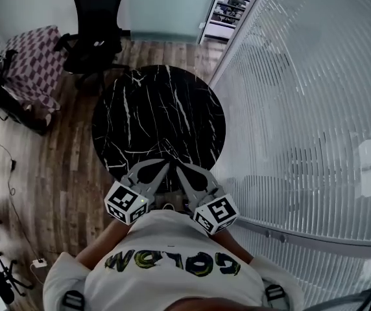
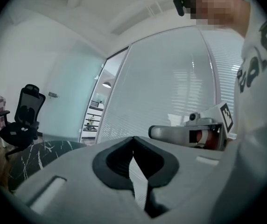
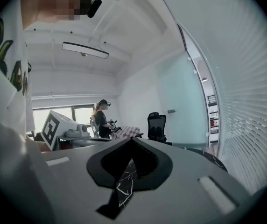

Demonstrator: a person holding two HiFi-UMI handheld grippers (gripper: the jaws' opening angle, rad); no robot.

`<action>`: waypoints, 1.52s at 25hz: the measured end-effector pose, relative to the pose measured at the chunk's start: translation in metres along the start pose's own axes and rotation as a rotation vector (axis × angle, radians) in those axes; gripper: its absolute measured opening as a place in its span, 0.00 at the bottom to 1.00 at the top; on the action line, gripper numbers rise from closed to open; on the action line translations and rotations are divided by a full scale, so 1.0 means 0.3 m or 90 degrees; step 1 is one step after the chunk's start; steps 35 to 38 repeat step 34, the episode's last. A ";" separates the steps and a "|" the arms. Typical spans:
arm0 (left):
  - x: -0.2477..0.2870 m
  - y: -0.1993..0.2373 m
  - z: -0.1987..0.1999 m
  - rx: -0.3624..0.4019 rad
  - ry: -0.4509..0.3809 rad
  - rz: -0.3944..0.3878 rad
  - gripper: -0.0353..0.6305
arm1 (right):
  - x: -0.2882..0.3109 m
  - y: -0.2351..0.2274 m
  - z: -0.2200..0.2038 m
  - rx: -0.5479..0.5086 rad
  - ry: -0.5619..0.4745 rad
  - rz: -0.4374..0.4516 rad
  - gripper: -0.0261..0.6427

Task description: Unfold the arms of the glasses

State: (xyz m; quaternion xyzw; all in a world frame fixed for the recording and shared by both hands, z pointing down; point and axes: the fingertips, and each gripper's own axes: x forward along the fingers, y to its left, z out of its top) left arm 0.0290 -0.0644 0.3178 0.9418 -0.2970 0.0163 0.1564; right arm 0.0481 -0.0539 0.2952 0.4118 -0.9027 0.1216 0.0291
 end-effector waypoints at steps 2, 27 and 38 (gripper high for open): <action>-0.013 -0.027 0.035 0.001 -0.015 -0.004 0.06 | -0.012 0.024 0.038 -0.008 -0.010 0.004 0.04; -0.022 -0.065 0.093 -0.004 -0.057 0.026 0.06 | -0.037 0.052 0.080 -0.038 -0.031 0.002 0.04; -0.027 -0.049 0.087 -0.006 -0.054 0.031 0.06 | -0.027 0.046 0.077 -0.036 -0.028 0.002 0.04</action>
